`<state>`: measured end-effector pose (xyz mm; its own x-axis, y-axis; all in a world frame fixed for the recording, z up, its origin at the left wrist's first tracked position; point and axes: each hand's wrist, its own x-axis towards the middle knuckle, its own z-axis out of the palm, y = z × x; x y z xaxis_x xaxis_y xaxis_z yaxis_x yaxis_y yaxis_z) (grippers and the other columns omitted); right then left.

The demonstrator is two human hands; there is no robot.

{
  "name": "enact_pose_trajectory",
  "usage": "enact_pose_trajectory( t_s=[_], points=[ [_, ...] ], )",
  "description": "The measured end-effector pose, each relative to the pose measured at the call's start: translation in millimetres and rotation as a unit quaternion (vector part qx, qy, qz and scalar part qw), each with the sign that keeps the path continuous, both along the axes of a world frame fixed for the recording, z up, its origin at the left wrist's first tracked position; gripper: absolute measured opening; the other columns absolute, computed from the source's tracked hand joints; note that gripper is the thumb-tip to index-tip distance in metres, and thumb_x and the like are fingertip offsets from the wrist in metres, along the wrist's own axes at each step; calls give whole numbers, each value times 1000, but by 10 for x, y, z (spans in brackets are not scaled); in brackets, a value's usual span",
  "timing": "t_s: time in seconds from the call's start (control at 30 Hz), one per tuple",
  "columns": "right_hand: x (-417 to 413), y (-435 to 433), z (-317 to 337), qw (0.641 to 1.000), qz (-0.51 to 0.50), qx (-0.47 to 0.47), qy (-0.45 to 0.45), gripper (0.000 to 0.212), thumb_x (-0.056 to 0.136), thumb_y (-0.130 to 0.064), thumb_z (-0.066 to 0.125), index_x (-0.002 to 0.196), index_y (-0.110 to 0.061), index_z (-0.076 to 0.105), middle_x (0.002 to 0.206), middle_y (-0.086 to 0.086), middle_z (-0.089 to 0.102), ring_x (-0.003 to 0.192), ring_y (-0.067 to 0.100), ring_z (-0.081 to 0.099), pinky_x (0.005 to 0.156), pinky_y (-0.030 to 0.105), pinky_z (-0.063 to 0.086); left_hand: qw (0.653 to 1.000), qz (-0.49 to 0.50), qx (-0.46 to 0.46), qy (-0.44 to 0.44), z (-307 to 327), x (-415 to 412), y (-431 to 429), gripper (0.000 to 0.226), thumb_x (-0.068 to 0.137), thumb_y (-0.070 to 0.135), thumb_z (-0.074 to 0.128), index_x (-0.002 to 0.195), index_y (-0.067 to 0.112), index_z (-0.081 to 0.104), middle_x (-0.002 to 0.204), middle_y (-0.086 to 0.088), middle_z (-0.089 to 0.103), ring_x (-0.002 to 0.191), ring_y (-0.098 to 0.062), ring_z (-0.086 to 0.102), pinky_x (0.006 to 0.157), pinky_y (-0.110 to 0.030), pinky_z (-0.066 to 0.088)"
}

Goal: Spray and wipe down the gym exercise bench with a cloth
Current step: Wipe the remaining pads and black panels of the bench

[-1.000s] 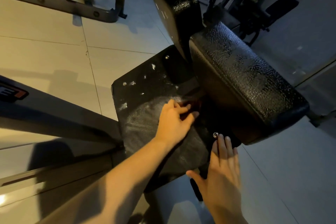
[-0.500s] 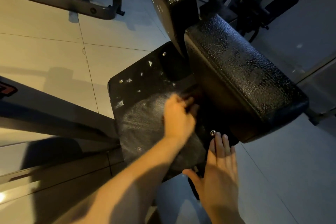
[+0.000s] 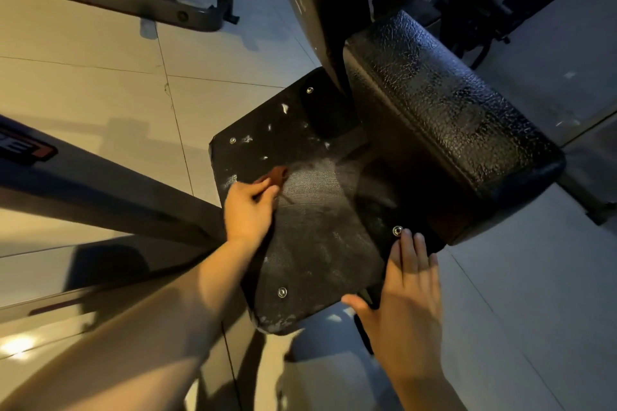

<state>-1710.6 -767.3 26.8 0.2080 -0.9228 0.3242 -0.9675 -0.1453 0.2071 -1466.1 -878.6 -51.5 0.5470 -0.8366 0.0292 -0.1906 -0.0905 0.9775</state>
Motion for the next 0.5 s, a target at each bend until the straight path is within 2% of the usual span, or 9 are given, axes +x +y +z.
enact_pose_trajectory(
  t_s=[0.1,0.17,0.27,0.37,0.43,0.5],
  points=[
    [-4,-6,-23,1000,-3,4,1,120,69,-79,58,155,1,34,167,16,24,156,35,19,124,51,18,997,60,40,40,-137,-89,310,32,95,29,72,124,16,73,111,-1,61,107,-17,59,95,-23,37],
    [11,-12,-14,1000,-10,10,14,120,68,-78,57,155,2,34,167,16,24,156,35,17,125,51,17,997,60,19,47,-4,-405,380,31,94,29,72,124,19,72,106,4,56,106,-19,58,97,-25,39],
    [22,-16,4,999,-13,18,25,123,67,-77,64,154,5,35,166,19,25,157,34,16,127,50,14,995,-26,-92,-7,421,-984,286,25,93,25,74,117,20,76,96,4,54,95,-19,54,90,-31,43],
    [27,-14,27,999,-19,24,31,121,67,-71,75,152,6,38,165,20,28,156,34,18,126,48,10,975,-125,-170,-64,677,-1136,86,27,89,30,74,112,17,79,95,2,52,93,-23,56,84,-33,45],
    [29,-16,36,999,-22,27,35,119,70,-73,71,152,5,37,165,20,27,156,34,18,126,46,7,967,-135,-195,-89,620,-930,-78,26,89,29,74,111,16,79,94,3,51,91,-22,56,82,-33,45],
    [34,-17,29,999,-21,22,33,116,74,-78,56,154,4,35,166,18,25,156,34,16,127,45,5,978,-100,-165,-77,469,-596,-203,26,91,28,74,115,18,78,95,3,52,92,-18,55,87,-31,45]
  ],
)
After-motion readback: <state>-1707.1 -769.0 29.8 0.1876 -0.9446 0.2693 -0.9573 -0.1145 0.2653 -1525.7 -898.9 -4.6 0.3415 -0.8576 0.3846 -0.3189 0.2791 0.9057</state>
